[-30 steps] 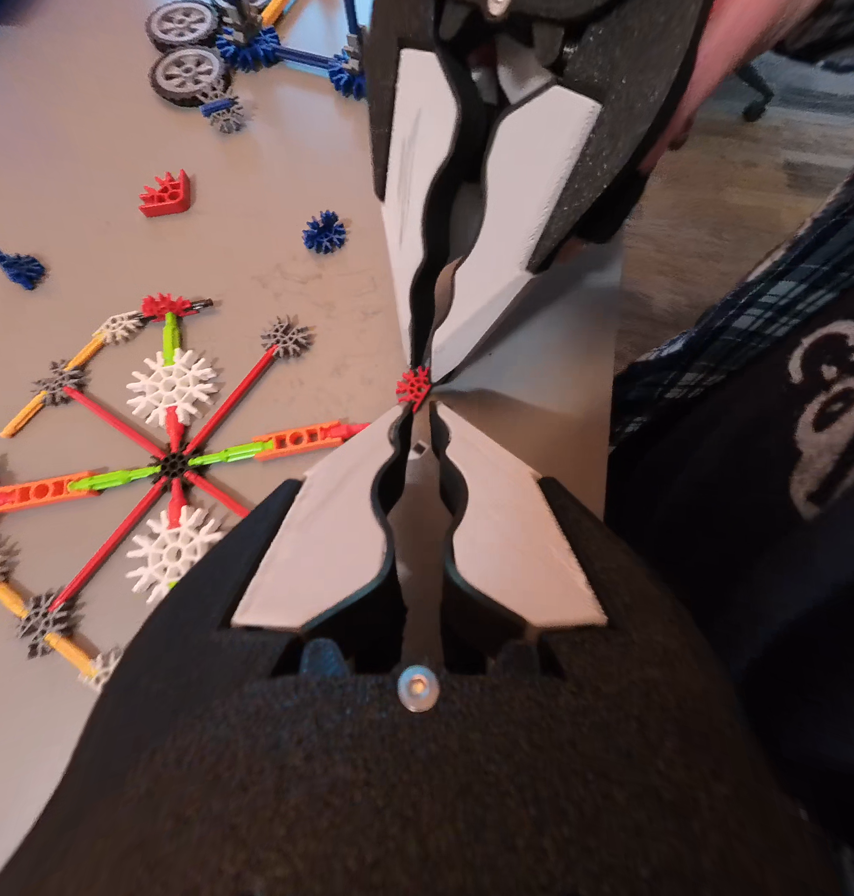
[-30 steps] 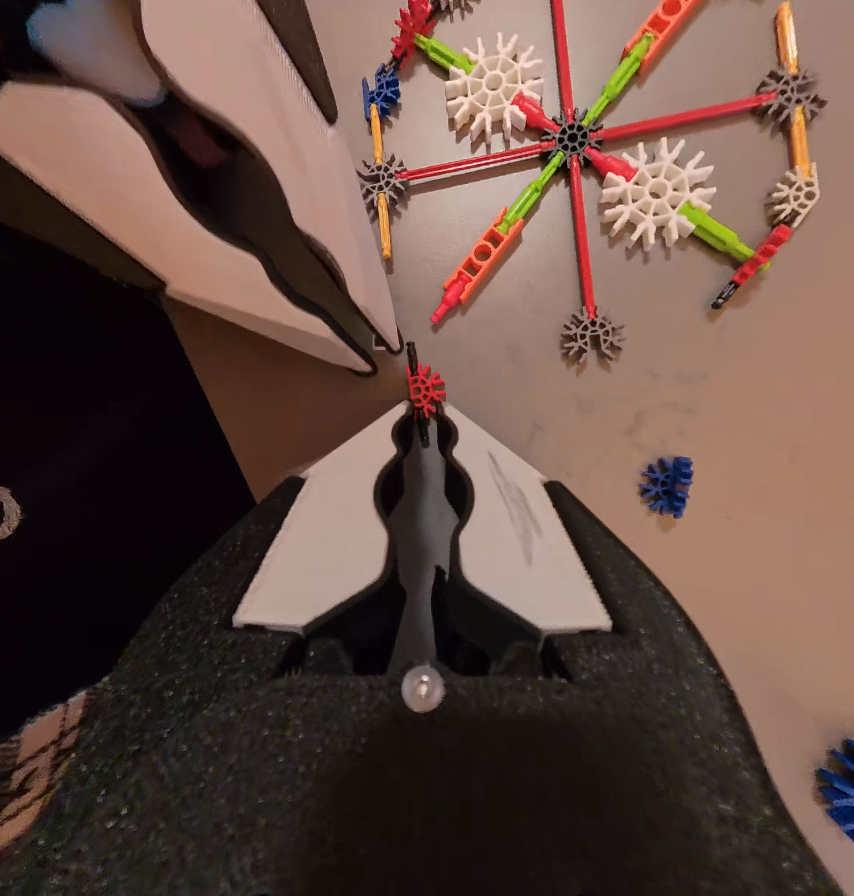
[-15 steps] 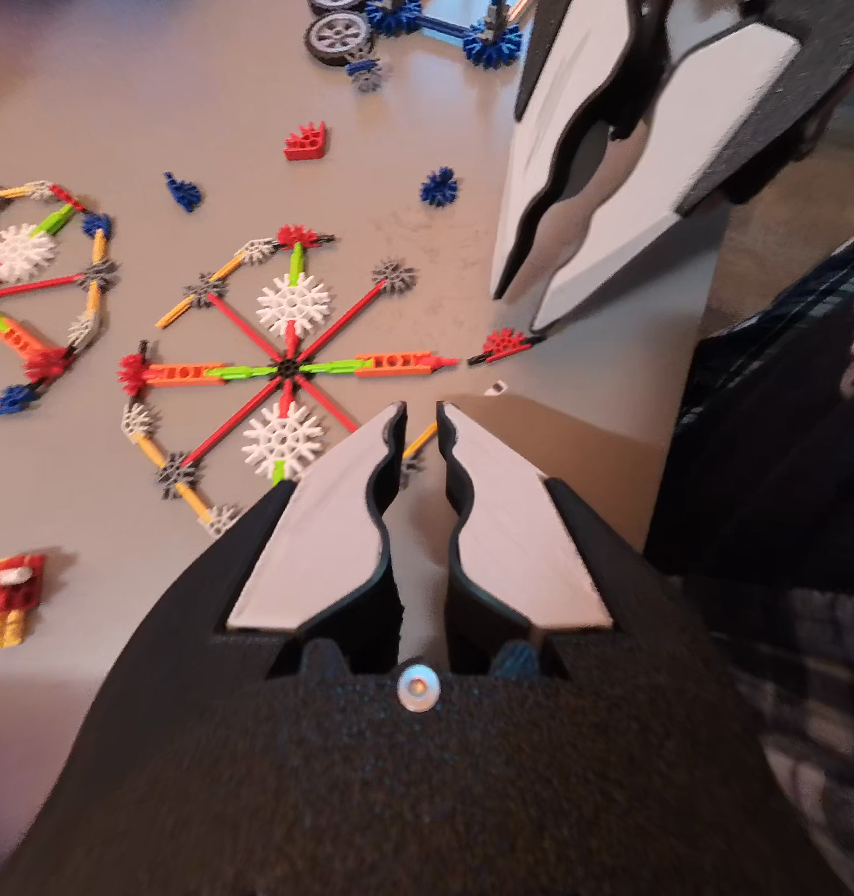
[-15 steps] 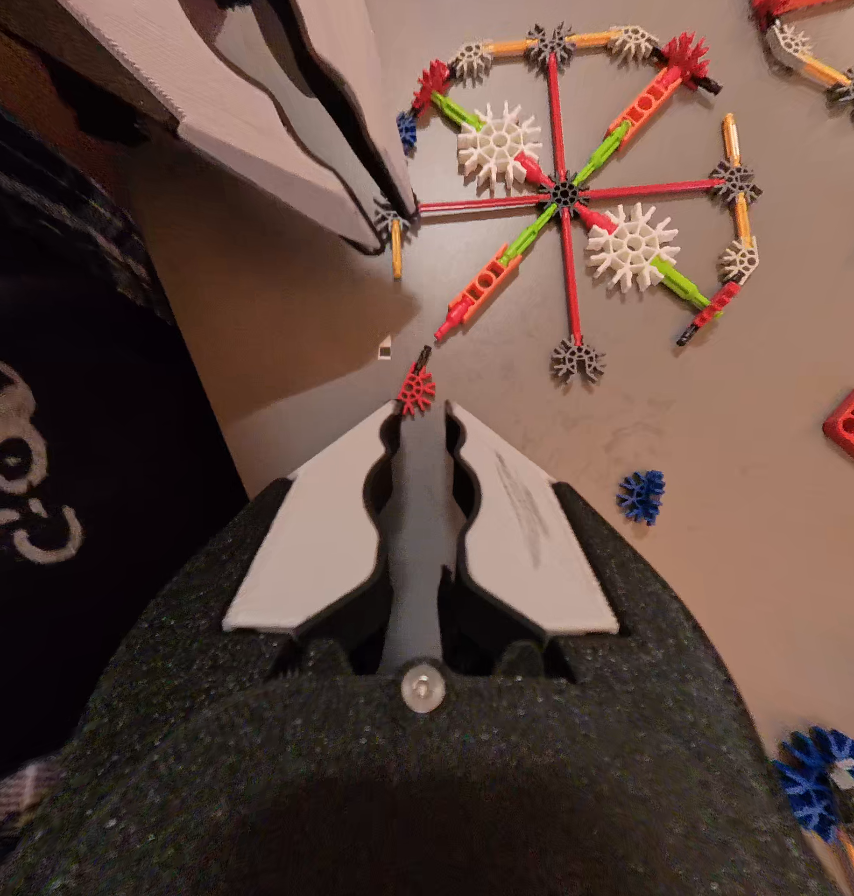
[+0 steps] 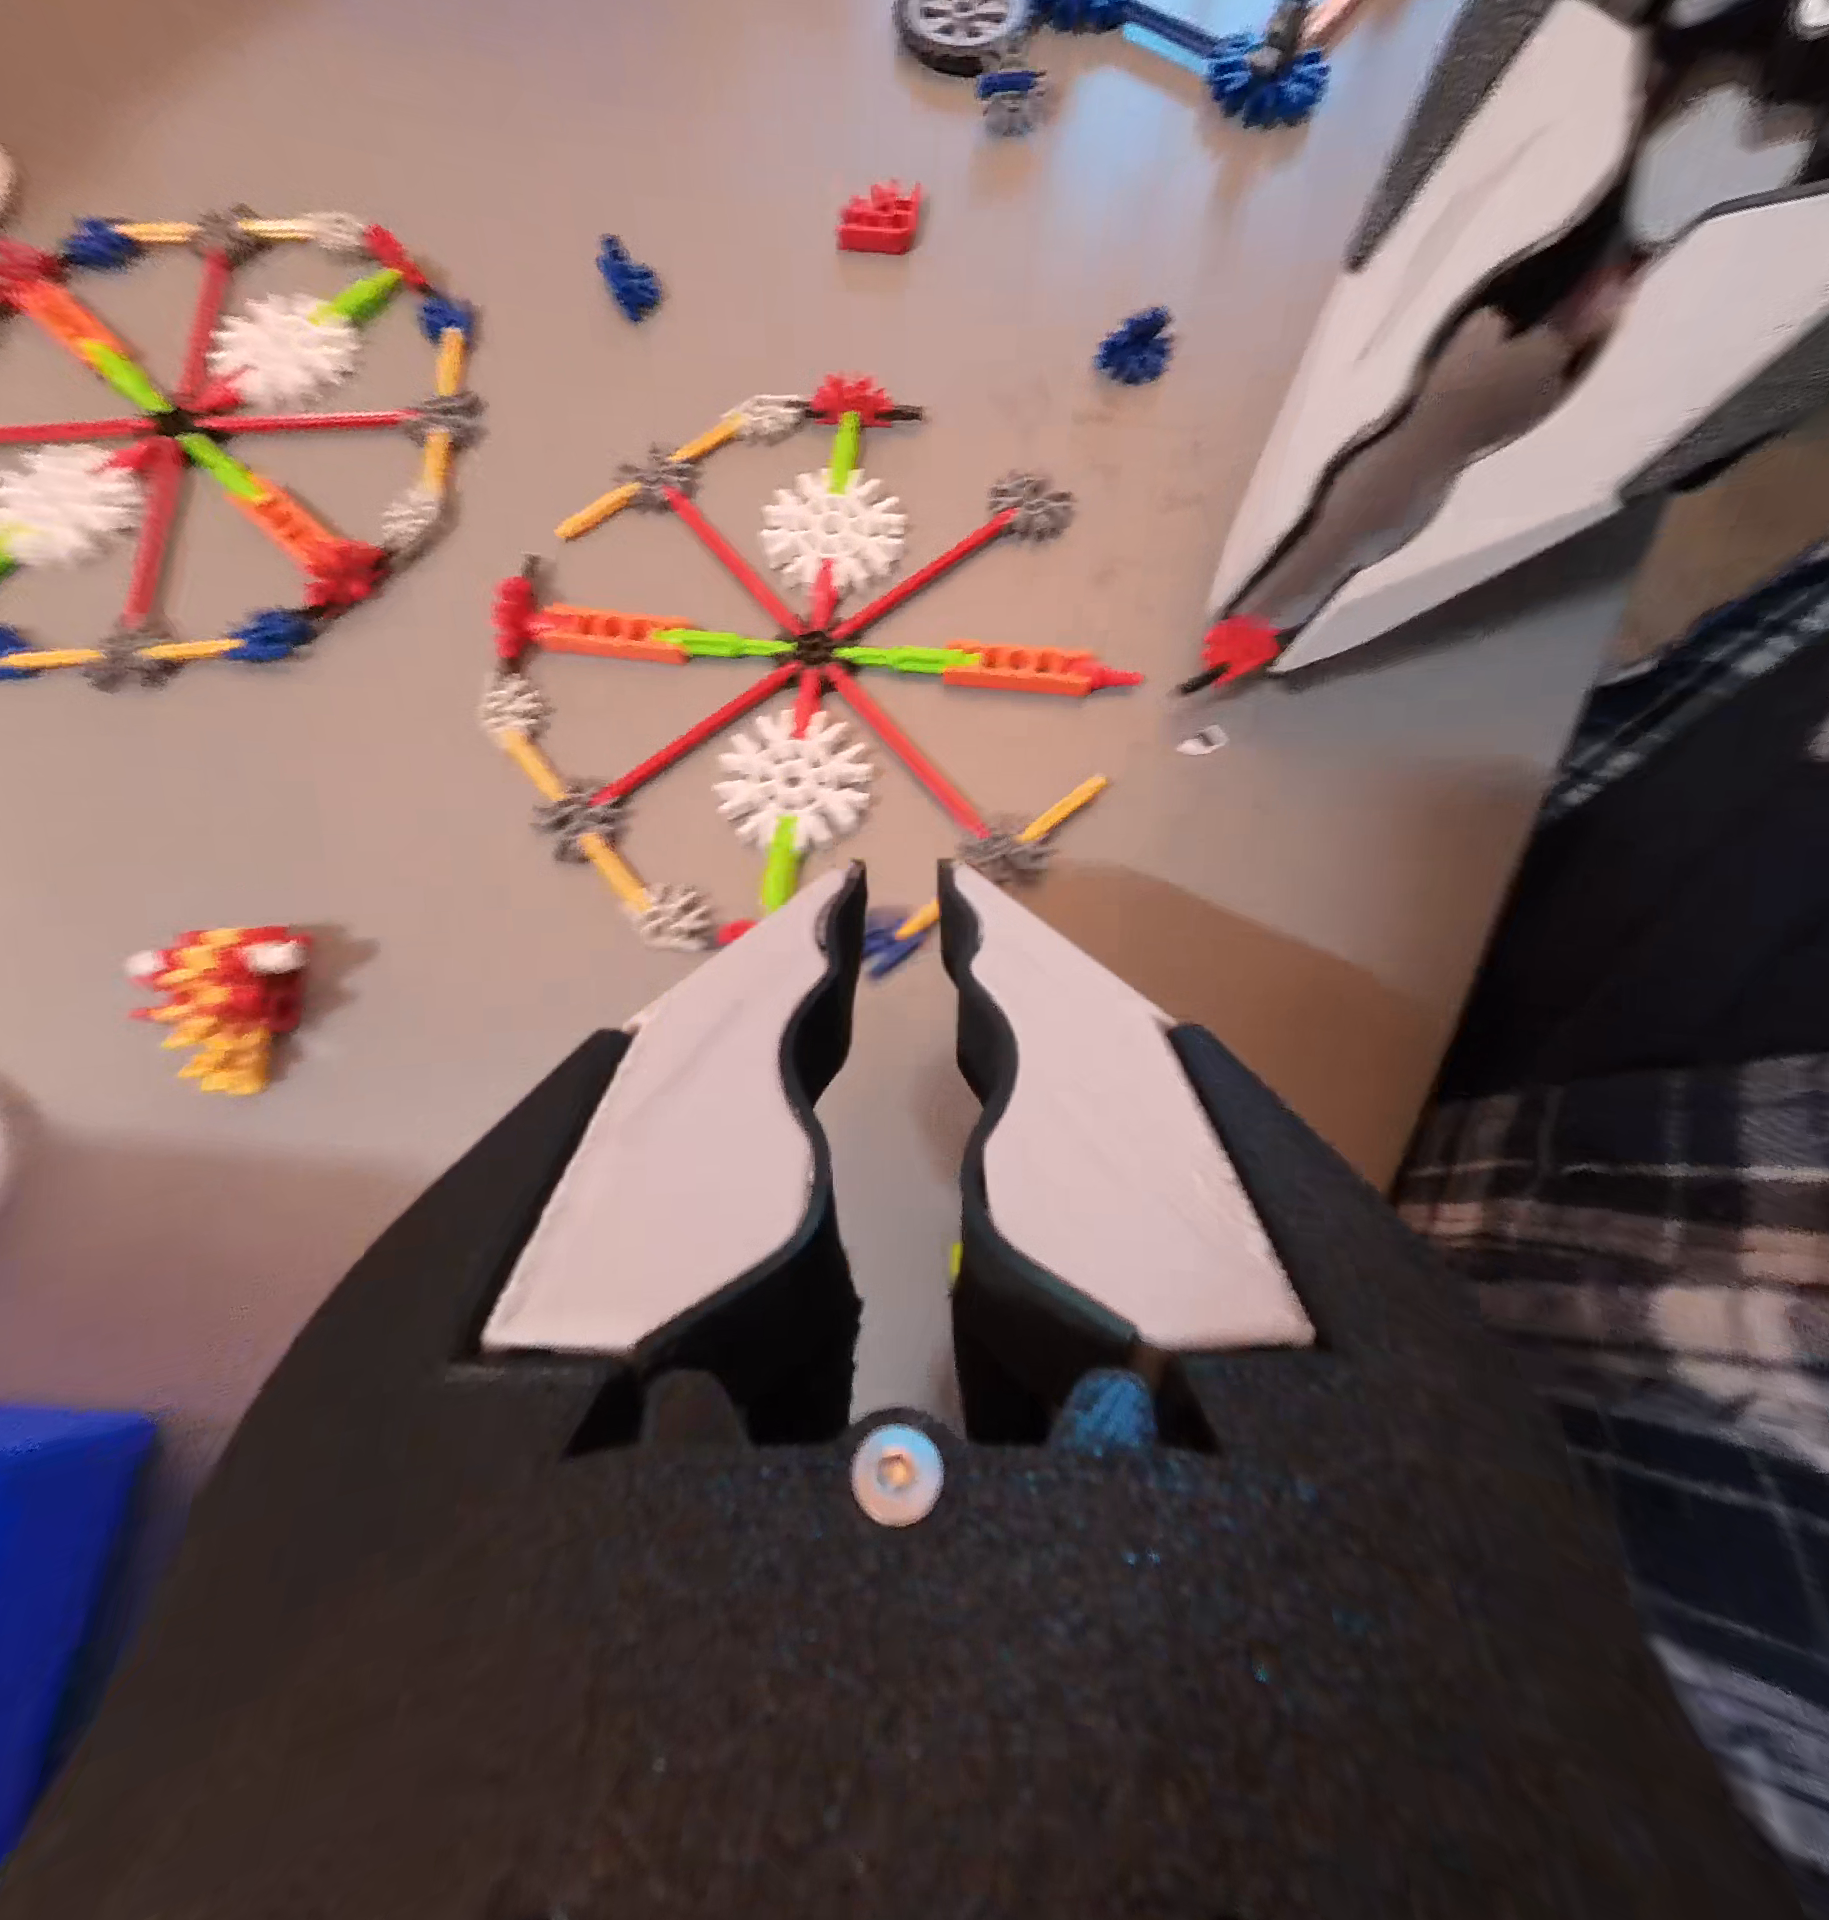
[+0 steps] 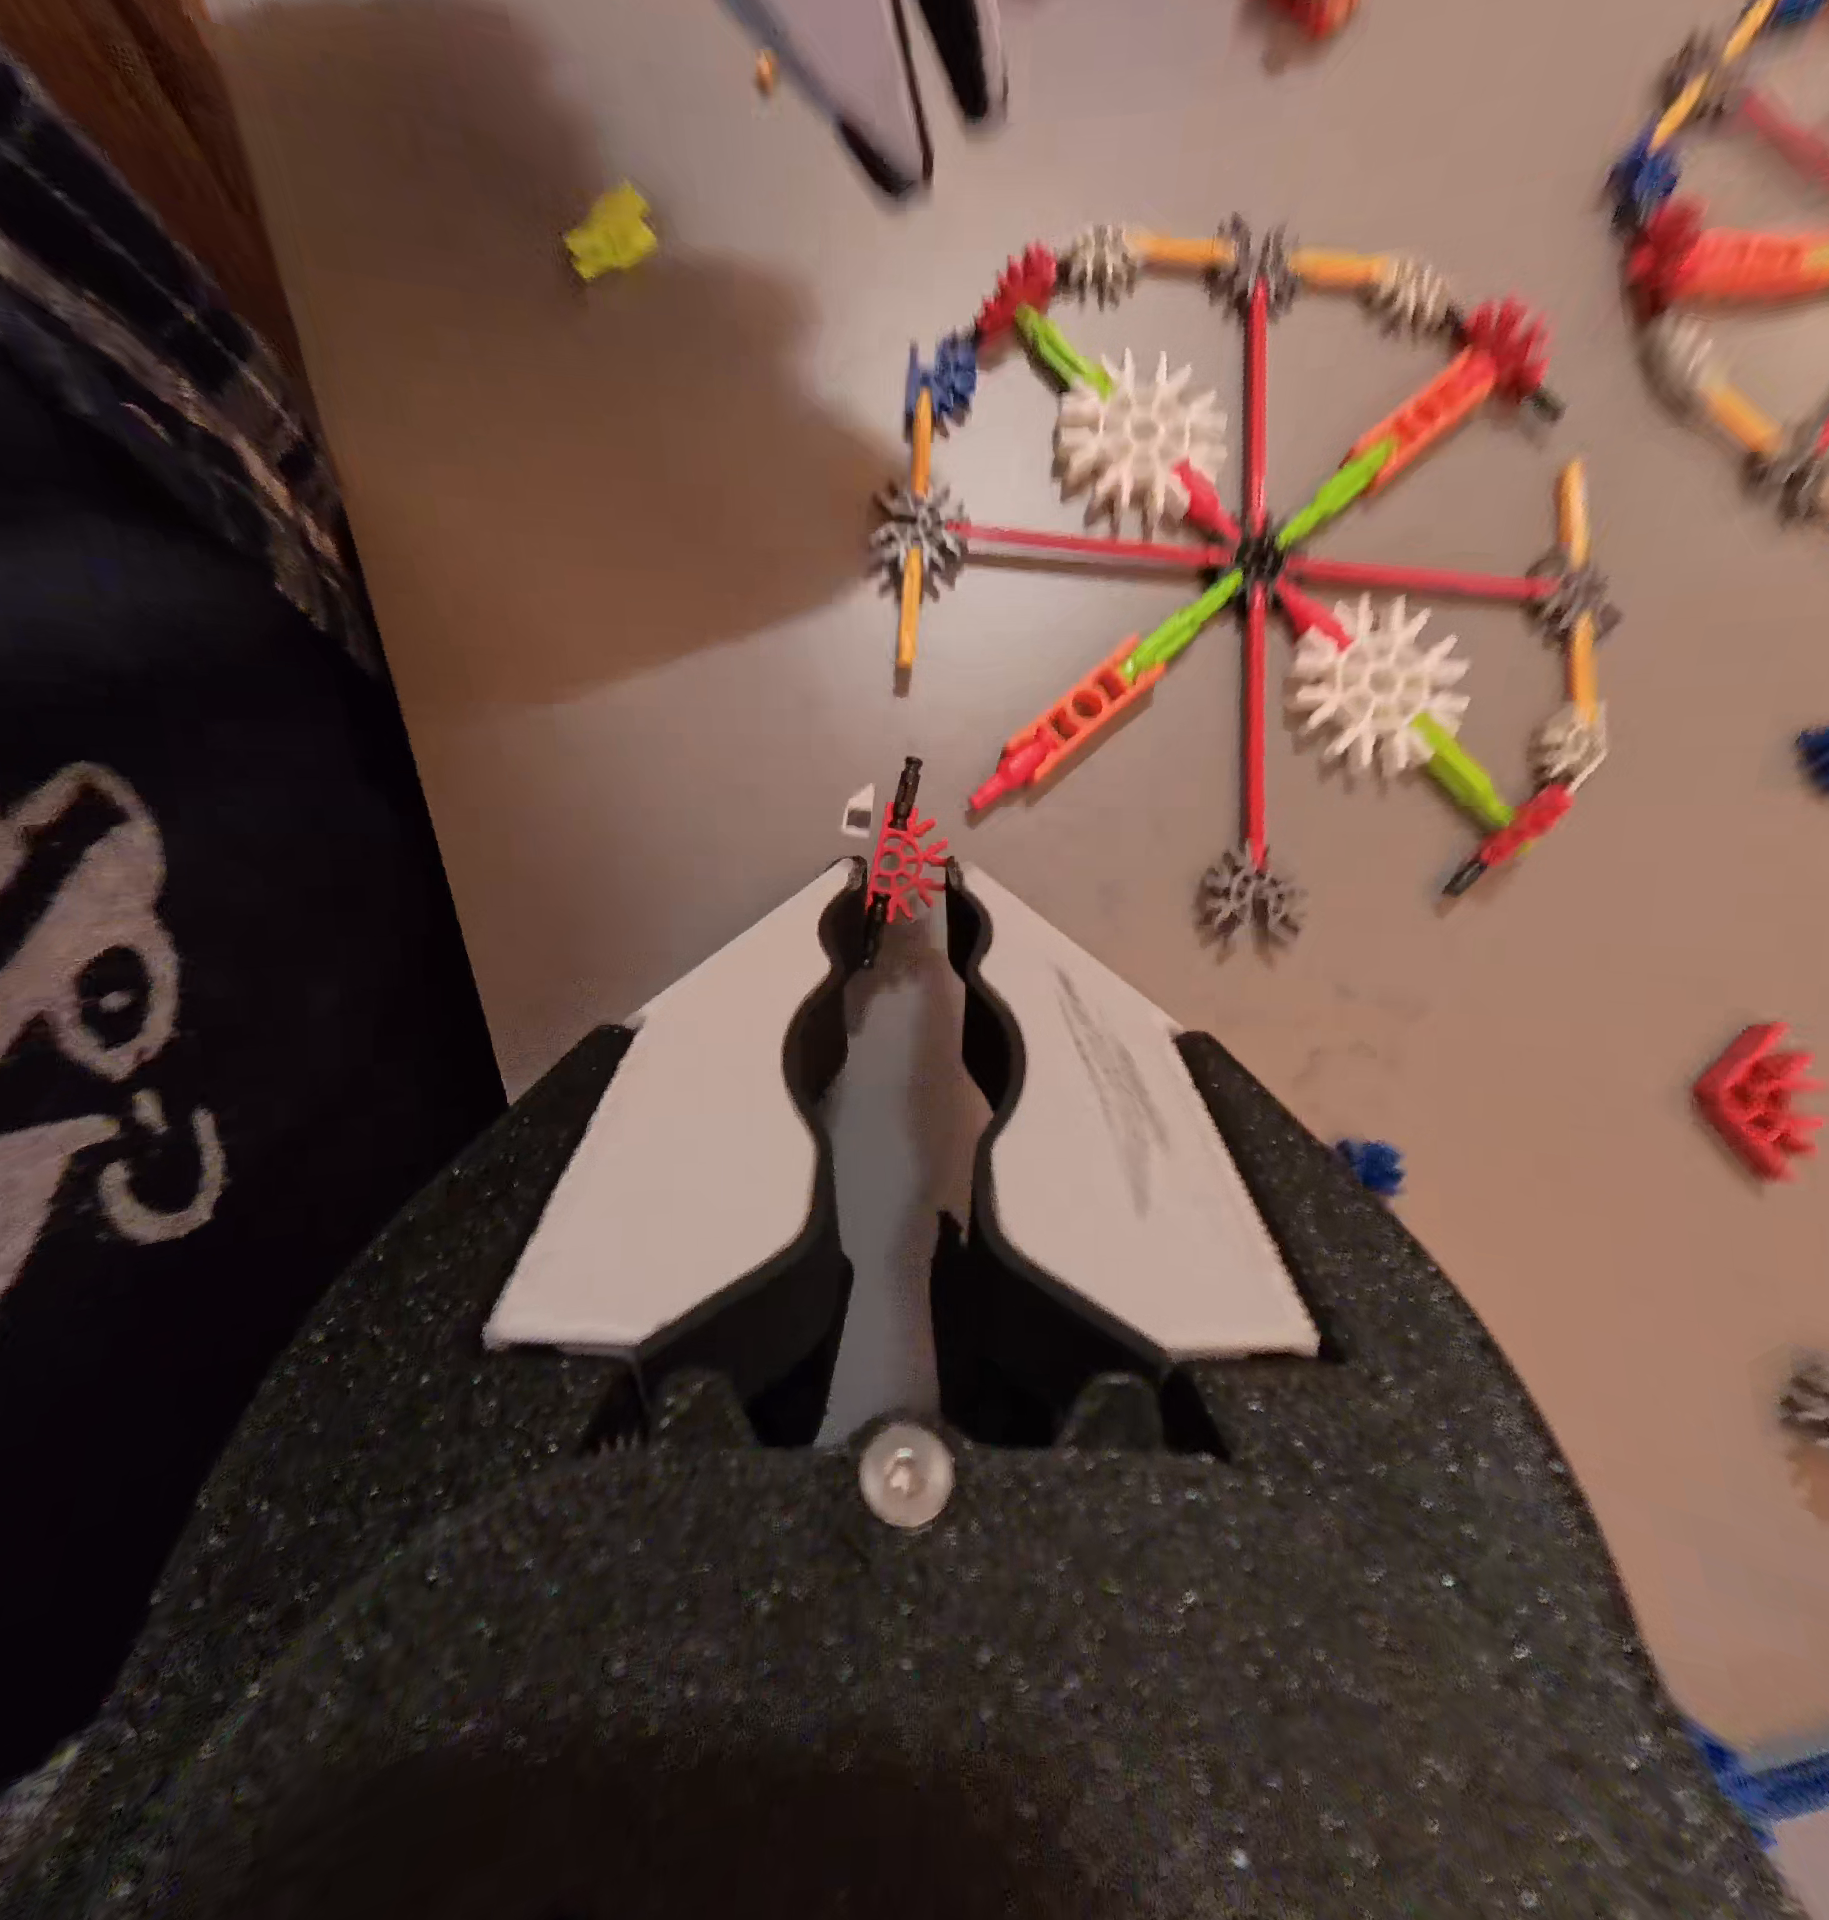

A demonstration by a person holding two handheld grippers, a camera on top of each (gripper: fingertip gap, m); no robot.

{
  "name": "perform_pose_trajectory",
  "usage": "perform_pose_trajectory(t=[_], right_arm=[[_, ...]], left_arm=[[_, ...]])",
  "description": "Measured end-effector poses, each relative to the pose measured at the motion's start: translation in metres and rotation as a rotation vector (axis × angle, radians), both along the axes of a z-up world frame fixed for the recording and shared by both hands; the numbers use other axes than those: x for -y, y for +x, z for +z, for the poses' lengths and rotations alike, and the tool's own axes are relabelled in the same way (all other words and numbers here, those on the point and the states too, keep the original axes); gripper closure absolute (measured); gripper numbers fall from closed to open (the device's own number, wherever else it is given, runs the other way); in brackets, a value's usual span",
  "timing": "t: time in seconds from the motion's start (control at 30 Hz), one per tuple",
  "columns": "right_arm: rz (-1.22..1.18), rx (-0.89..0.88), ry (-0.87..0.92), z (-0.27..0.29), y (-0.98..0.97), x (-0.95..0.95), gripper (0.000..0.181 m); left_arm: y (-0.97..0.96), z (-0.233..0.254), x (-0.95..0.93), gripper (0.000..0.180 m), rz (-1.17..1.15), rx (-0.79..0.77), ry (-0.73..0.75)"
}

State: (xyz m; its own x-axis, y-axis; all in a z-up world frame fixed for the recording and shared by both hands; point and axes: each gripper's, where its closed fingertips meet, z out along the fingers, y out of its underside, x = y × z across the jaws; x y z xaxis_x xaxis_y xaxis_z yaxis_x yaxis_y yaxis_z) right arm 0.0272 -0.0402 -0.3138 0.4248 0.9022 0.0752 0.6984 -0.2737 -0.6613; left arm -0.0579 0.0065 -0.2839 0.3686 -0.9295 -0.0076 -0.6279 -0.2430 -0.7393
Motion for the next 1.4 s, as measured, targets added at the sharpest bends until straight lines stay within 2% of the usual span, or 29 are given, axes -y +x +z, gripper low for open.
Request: perform_pose_trajectory(t=[0.23,0.4,0.47,0.53,0.63,0.83,1.23,1.4], right_arm=[[0.142,-0.001,0.247,0.035,-0.015,0.002,0.167],[0.172,-0.025,0.32,0.052,-0.017,0.003,0.167],[0.171,-0.019,0.342,0.054,-0.015,0.002,0.167],[0.173,-0.003,0.372,0.057,-0.014,0.0,0.167],[0.178,-0.019,0.39,0.062,-0.015,0.001,0.168],[0.194,-0.035,0.399,0.063,-0.018,0.004,0.168],[0.176,-0.121,0.294,0.054,-0.023,0.003,0.167],[0.186,-0.118,0.291,0.052,-0.022,0.002,0.18]], left_arm=[[0.06,0.001,0.043,0.163,-0.094,0.167,-0.253],[0.069,0.011,0.052,0.168,-0.104,0.309,-0.454],[0.069,0.015,0.05,0.166,-0.097,0.348,-0.493],[0.071,0.02,0.053,0.174,-0.112,0.382,-0.529],[0.071,0.023,0.055,0.18,-0.108,0.414,-0.546],[0.068,0.026,0.059,0.18,-0.076,0.462,-0.566],[0.06,0.019,0.056,0.18,-0.025,0.464,-0.493],[0.059,0.018,0.052,0.18,-0.004,0.472,-0.494]])
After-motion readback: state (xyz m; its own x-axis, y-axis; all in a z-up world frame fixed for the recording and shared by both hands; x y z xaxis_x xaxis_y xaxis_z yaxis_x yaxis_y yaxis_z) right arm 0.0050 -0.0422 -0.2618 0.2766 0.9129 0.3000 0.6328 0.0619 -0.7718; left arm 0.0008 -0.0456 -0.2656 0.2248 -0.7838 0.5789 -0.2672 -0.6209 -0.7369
